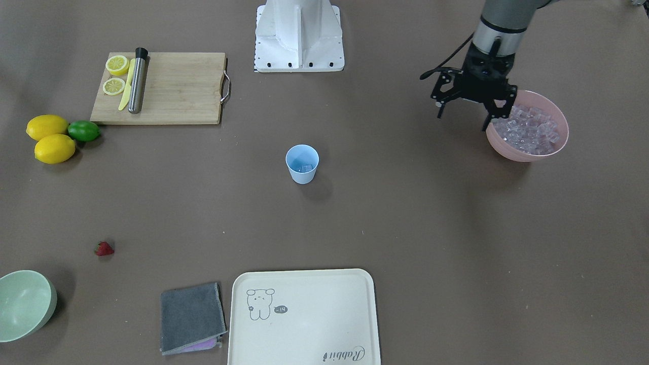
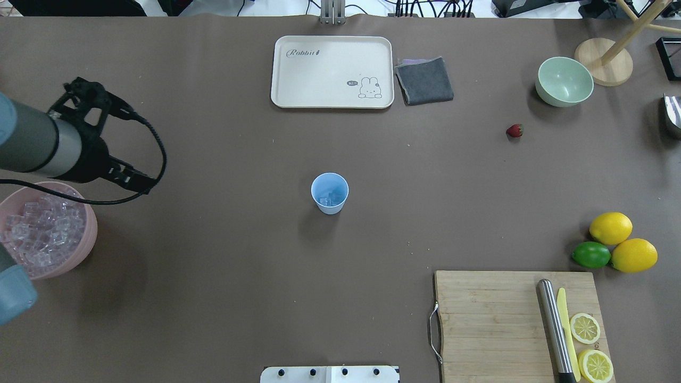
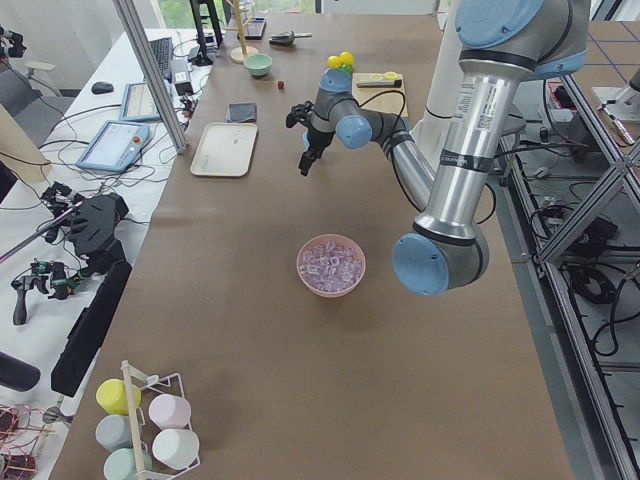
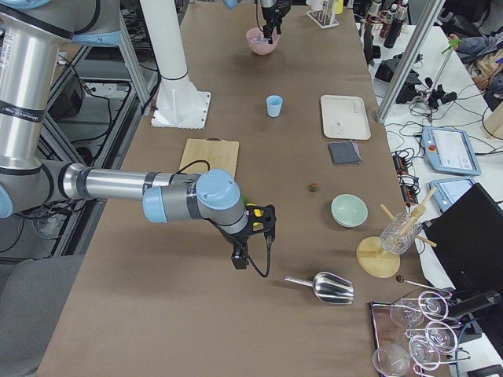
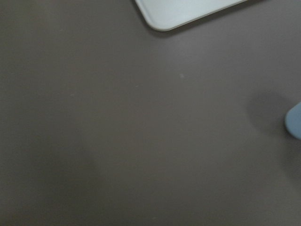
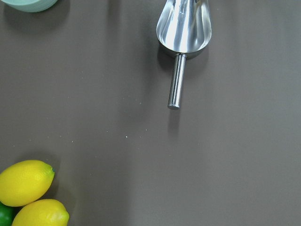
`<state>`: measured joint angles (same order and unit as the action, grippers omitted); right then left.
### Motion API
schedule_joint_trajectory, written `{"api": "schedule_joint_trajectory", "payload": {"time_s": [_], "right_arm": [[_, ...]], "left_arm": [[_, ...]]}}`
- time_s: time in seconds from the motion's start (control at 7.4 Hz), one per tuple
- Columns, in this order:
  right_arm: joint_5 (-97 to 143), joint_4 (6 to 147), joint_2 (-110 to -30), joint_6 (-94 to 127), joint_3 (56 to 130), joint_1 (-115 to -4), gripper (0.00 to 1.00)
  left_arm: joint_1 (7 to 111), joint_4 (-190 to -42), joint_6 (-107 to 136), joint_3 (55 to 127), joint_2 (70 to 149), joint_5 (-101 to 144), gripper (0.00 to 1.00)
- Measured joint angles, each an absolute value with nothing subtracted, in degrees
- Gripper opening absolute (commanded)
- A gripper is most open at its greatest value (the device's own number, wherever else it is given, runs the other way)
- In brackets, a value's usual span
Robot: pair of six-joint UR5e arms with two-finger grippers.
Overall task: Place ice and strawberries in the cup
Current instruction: 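Return the left gripper to the pink ice bowl, then lower the left gripper into the bowl and grasp a third ice cube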
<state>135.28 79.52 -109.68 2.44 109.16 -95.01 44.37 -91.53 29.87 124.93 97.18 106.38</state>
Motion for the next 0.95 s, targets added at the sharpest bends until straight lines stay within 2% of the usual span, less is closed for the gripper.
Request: {"api": "schedule_joint_trajectory", "payload": {"time_s": [0.27,0.54,0.81,0.95], "right_arm": [[135.2,79.3,-109.8,2.4,109.2,-95.0,1.00],[135.2,79.3,-109.8,2.4,109.2,-95.0,1.00],[135.2,79.3,-109.7,2.4,109.2,-95.0,1.00],[135.2,79.3,-109.6,2.4,109.2,-95.0,1.00]], "left_arm": [[45.9,-101.3,23.9,123.4,87.1,107.4,0.99],[46.1,-117.3,23.0,117.1,79.5,111.7,0.98],[48.1,-126.2,23.0,111.2,77.8,117.3,0.97],[49.7,-127.4,22.5,110.3,77.4,119.8,0.93]]}}
